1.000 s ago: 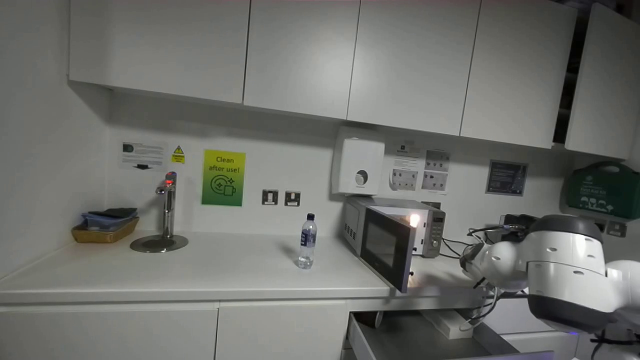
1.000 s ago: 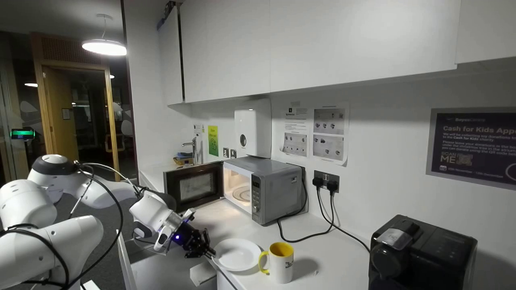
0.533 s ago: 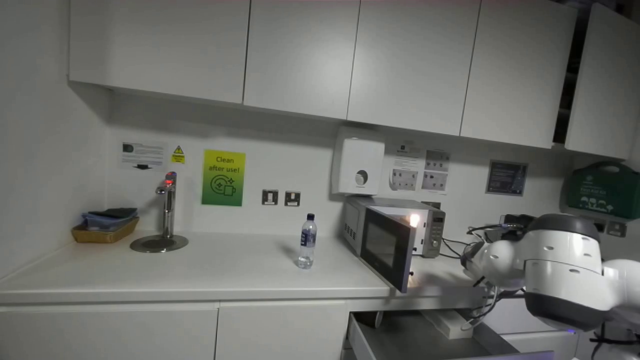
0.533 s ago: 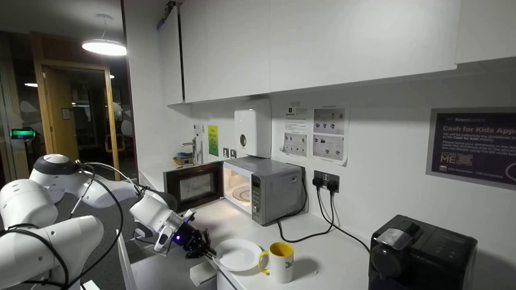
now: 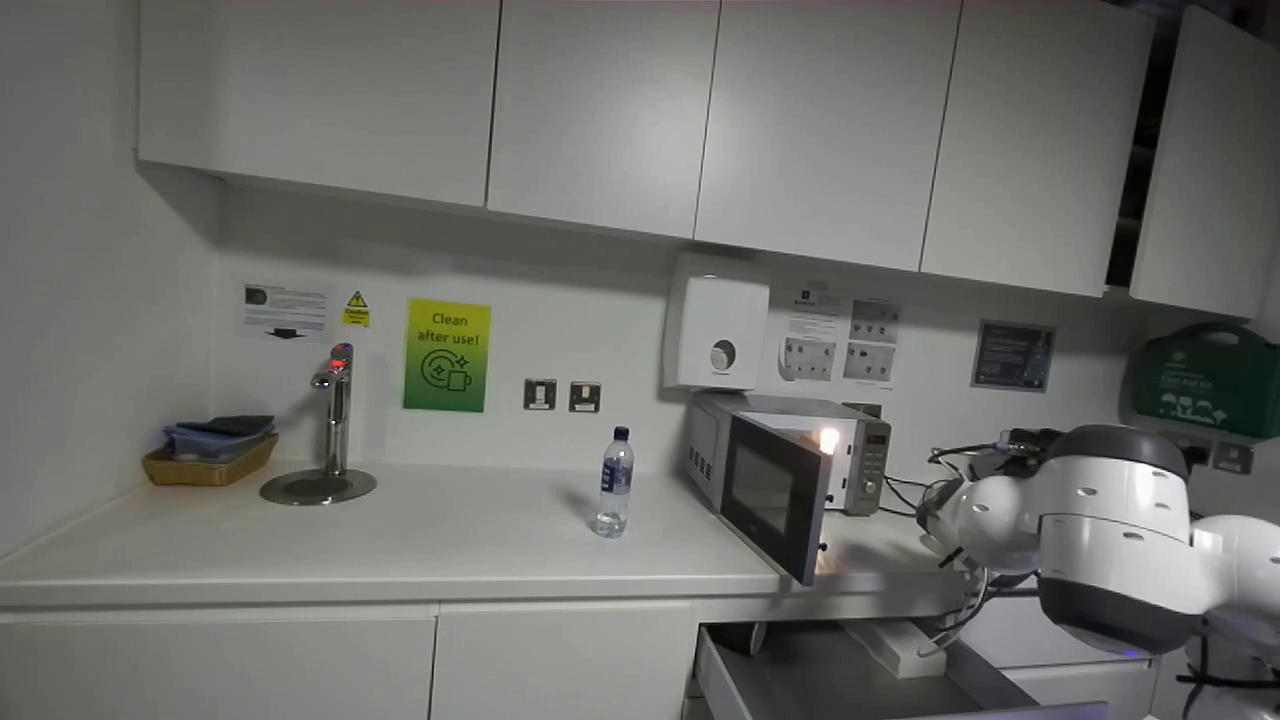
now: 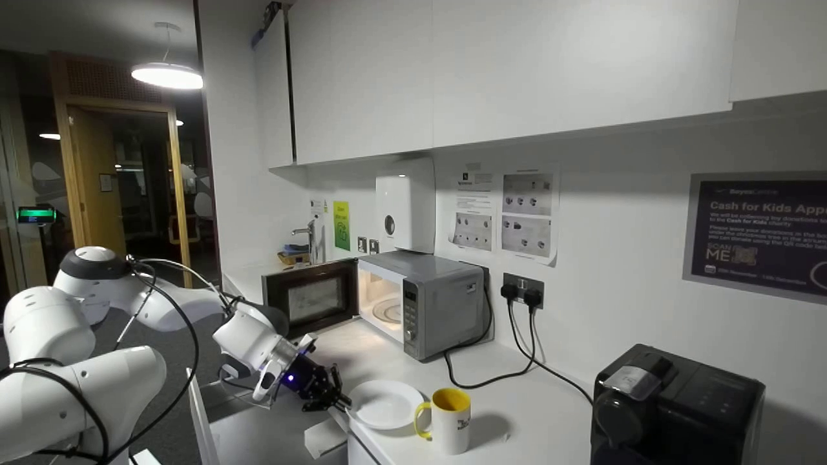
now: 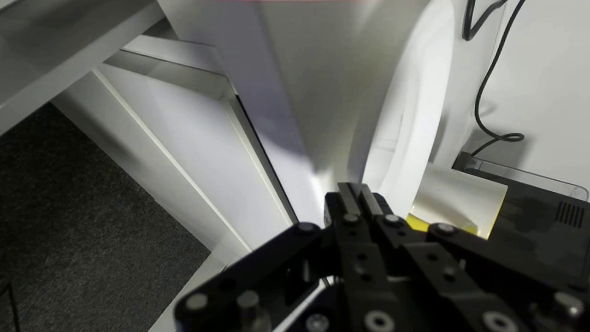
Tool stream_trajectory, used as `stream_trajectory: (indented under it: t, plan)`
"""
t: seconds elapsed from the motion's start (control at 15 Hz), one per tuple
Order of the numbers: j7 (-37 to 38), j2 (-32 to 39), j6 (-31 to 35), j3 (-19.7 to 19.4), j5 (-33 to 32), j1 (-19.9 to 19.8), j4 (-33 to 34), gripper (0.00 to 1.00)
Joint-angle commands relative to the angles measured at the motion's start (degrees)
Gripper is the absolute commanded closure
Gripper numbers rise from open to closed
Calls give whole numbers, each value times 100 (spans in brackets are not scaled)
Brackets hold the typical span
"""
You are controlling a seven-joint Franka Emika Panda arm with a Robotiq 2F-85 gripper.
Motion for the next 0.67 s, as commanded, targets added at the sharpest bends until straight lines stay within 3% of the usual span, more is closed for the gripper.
stream_trajectory:
  t: [0.0, 0.13, 0.27, 0.4, 0.6]
  plan:
    - [-573, -345, 266, -246, 232, -153, 130, 99]
    - [-623, -379, 266, -266, 237, -168, 131, 99]
    - [-668, -417, 259, -292, 246, -168, 120, 83]
    - [-691, -472, 259, -319, 244, -183, 120, 89]
    - [-716, -543, 266, -364, 235, -179, 121, 92]
